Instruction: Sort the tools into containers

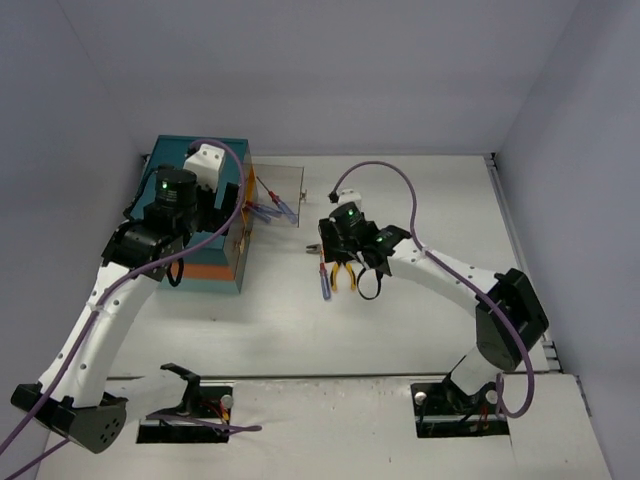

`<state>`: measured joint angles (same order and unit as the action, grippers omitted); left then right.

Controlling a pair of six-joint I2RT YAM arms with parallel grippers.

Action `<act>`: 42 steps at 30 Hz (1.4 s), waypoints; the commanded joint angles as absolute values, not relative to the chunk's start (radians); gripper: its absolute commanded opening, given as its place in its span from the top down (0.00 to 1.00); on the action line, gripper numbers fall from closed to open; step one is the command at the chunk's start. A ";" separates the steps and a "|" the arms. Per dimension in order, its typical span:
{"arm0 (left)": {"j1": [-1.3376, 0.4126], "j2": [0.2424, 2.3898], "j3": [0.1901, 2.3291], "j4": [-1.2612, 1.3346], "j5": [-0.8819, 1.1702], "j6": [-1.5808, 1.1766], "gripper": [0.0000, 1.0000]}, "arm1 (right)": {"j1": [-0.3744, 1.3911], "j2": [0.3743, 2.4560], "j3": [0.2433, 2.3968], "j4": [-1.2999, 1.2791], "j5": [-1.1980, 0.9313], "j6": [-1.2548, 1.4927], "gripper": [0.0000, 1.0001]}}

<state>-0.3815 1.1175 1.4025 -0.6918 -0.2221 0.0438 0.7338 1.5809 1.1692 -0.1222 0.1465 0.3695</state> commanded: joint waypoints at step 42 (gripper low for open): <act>-0.391 1.098 1.413 -0.648 -0.202 -0.003 0.11 | 0.866 1.476 1.213 0.037 0.378 0.297 1.00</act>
<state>-0.3855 1.0777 1.3762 -0.6989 -0.1889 -0.0039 0.8711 1.5653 1.0875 0.0080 0.3121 0.3794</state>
